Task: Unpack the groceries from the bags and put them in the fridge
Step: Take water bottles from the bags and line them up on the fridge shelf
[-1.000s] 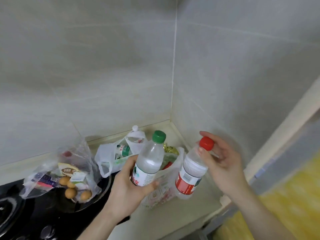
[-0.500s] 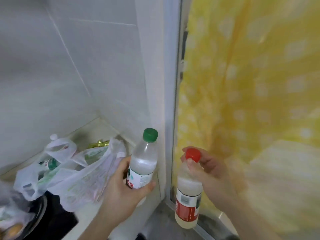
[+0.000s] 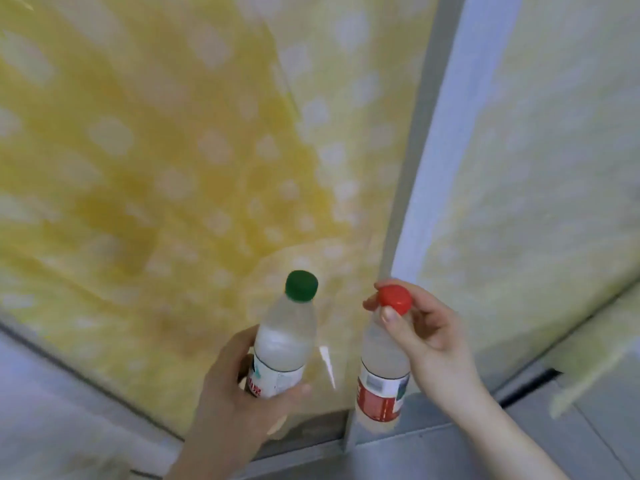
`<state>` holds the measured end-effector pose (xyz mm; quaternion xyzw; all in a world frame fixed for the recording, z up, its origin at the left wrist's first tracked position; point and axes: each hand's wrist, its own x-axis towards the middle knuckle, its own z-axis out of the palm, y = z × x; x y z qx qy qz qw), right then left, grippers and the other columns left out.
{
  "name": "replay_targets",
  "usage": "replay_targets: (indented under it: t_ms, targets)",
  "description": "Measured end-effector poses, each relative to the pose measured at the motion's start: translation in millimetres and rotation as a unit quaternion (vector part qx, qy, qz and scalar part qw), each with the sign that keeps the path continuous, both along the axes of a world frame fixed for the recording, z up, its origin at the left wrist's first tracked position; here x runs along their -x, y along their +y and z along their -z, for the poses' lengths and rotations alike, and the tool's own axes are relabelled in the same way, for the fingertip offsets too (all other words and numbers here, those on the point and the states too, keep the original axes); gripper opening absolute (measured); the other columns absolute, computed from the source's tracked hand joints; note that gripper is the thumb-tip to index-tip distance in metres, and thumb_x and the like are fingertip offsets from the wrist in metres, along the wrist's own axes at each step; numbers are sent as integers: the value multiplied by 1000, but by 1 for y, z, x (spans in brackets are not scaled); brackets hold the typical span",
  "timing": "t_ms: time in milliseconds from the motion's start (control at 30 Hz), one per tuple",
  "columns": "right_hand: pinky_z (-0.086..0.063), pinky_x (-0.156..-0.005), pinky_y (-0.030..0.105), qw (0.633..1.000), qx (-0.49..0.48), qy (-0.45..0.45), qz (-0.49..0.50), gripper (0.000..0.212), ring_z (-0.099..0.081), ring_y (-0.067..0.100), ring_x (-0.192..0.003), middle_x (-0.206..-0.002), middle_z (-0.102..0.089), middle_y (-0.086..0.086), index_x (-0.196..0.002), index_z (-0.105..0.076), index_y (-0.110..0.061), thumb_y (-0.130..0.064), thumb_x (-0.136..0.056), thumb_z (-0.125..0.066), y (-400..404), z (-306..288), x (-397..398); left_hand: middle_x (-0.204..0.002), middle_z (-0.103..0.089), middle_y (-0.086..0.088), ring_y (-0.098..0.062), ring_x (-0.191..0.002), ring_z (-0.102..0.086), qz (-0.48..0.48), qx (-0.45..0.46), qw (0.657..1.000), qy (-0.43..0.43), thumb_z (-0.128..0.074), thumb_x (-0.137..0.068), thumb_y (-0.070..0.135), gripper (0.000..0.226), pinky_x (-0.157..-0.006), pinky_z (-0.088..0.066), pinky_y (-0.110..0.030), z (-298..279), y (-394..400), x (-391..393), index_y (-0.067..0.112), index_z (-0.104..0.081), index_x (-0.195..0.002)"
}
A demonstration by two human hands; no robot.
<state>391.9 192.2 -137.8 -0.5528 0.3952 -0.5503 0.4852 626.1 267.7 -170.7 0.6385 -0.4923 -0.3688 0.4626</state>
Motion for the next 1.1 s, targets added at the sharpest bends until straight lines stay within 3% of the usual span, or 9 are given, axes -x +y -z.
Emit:
replay_targets:
  t_ms: [300, 400, 533, 633, 700, 800, 900, 1033, 1100]
  targets:
    - [-55, -90, 22, 959, 21, 8, 282, 30, -73, 13, -101, -102, -79, 6, -115, -71, -11, -18, -86, -68, 42, -27, 94, -103, -78, 6, -12, -95, -72, 278, 55, 959, 9, -96, -60, 4, 64, -72, -56, -15, -19, -86, 87, 41, -70, -104]
    - [-55, -90, 22, 935, 27, 9, 353, 29, -73, 15, -101, -102, -79, 6, -115, -71, -11, -20, -87, -71, 66, -30, 113, -98, -77, 15, -5, -91, -70, 274, 87, 958, -5, -100, -53, 13, 68, -70, -57, -17, -17, -89, 108, 47, -69, -103]
    - [-54, -91, 21, 905, 41, 10, 424, 35, -73, 14, -102, -104, -79, 6, -116, -72, -12, -30, -85, -74, 100, -34, 137, -74, -74, 20, 8, -75, -67, 260, 86, 962, -15, -99, -48, -1, 74, -62, -45, 2, -28, -80, 124, 59, -70, -80]
    - [-54, -90, 20, 893, 49, 6, 448, 30, -73, 14, -102, -104, -79, 6, -115, -73, -13, -22, -86, -70, 118, -35, 158, -85, -75, 23, 8, -86, -68, 333, 98, 937, -36, -103, -46, 23, 57, -71, -46, 1, -30, -75, 141, 43, -73, -89]
    - [-54, -90, 20, 889, 53, 5, 455, 32, -73, 14, -102, -103, -79, 6, -116, -72, -12, -21, -86, -70, 128, -34, 174, -89, -76, 20, 5, -86, -70, 352, 130, 924, -70, -102, -37, 37, 66, -74, -49, -5, -23, -73, 161, 40, -74, -97]
    - [-53, -91, 21, 890, 55, 7, 453, 34, -73, 14, -102, -103, -79, 5, -117, -72, -10, -23, -85, -73, 138, -32, 199, -100, -76, 18, -1, -89, -71, 383, 143, 911, -62, -103, -41, 22, 82, -76, -53, -13, -23, -63, 204, 49, -69, -109]
    - [-53, -89, 19, 894, 52, 10, 446, 29, -73, 11, -101, -103, -79, 5, -115, -71, -10, -15, -87, -77, 147, -30, 233, -101, -75, 23, -2, -89, -71, 405, 147, 901, -48, -100, -48, 13, 86, -70, -51, -8, -26, -55, 250, 56, -61, -113]
    - [-54, -97, 24, 889, 48, 30, 455, 33, -73, 12, -107, -108, -79, 2, -114, -72, -15, -19, -81, -73, 158, -29, 284, -94, -74, 24, 1, -88, -70, 433, 126, 891, -43, -98, -54, 16, 75, -70, -52, -10, -32, -56, 315, 57, -59, -103]
    - [-53, -103, 29, 884, 33, 53, 464, 33, -71, 12, -111, -109, -79, -2, -114, -73, -19, -22, -81, -74, 164, -27, 309, -90, -74, 21, 0, -81, -69, 434, 105, 894, -46, -98, -54, 24, 59, -65, -53, -17, -30, -61, 348, 46, -65, -98]
